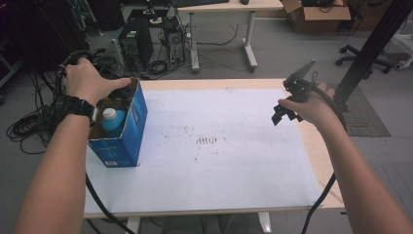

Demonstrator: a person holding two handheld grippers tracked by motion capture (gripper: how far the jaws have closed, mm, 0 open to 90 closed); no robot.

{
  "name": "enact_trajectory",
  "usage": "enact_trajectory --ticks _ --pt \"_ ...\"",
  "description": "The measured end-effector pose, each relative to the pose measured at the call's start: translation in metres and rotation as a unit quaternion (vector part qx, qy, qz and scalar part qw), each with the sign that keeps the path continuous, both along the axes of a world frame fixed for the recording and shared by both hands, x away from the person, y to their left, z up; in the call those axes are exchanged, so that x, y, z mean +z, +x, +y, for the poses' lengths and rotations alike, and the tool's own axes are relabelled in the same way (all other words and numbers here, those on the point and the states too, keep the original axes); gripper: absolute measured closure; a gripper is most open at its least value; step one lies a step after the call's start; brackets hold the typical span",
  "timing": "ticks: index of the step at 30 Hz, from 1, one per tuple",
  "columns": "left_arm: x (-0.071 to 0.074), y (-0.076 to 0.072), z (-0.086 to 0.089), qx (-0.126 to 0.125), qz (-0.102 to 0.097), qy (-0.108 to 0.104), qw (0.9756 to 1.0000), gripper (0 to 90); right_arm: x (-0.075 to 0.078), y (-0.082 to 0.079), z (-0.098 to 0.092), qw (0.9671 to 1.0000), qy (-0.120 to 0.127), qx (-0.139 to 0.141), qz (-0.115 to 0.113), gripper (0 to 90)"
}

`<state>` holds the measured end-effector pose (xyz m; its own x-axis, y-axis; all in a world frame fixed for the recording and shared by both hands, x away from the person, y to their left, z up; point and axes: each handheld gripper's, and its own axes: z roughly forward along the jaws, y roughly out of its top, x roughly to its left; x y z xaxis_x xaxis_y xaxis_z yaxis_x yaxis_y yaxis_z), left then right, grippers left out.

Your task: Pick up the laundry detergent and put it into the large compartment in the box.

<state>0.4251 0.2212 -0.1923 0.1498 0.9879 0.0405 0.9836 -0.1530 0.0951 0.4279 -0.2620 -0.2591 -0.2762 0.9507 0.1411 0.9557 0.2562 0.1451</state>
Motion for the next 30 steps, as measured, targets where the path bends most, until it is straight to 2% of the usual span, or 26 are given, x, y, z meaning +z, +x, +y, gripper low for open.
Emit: enact_trajectory --ticks 6,8,12,13,15,16,18,21,22,25,30 --pt "0.002 0.0 -0.02 -0.024 -0.005 -0.009 0.9997 16.0 0.001 -0.002 -0.001 1.0 0.002 0.0 -0.001 10.1" --pt "0.003 0.0 -0.033 -0.039 -0.002 -0.011 0.9992 15.2 0.002 -0.002 -0.003 1.0 0.003 0.001 0.0 10.1" --pt "0.004 0.0 -0.046 -0.05 -0.005 -0.005 0.9987 10.9 0.003 -0.003 -0.005 1.0 0.003 -0.001 -0.001 10.1" --pt "0.003 0.0 -0.055 -0.059 -0.003 -0.006 0.9982 9.8 0.003 -0.003 -0.006 1.0 0.003 -0.002 -0.002 10.1" --pt "0.001 0.0 -0.064 -0.065 -0.002 -0.008 0.9978 8.0 0.003 -0.004 -0.006 1.0 0.004 -0.001 -0.003 10.1" --pt "0.001 0.0 -0.064 -0.065 -0.002 -0.008 0.9978 6.9 0.003 -0.004 -0.006 1.0 0.005 0.0 -0.003 10.1" --pt "-0.003 -0.001 -0.075 -0.073 -0.001 -0.006 0.9973 5.9 0.003 -0.005 -0.007 1.0 0.004 0.0 -0.003 10.1" --pt "-0.006 -0.001 -0.081 -0.079 0.0 -0.006 0.9968 5.3 0.003 -0.005 -0.007 1.0 0.004 -0.001 -0.003 10.1" --pt "-0.009 -0.002 -0.088 -0.089 0.001 -0.004 0.9961 4.9 0.003 -0.006 -0.007 1.0 0.005 0.0 -0.003 10.1" --pt "-0.013 -0.003 -0.094 -0.095 0.003 -0.002 0.9955 4.9 0.004 -0.006 -0.007 1.0 0.006 0.001 -0.004 10.1" --pt "-0.028 -0.005 -0.114 -0.117 0.005 0.002 0.9931 4.9 0.002 -0.007 -0.007 1.0 0.007 0.0 -0.003 10.2"
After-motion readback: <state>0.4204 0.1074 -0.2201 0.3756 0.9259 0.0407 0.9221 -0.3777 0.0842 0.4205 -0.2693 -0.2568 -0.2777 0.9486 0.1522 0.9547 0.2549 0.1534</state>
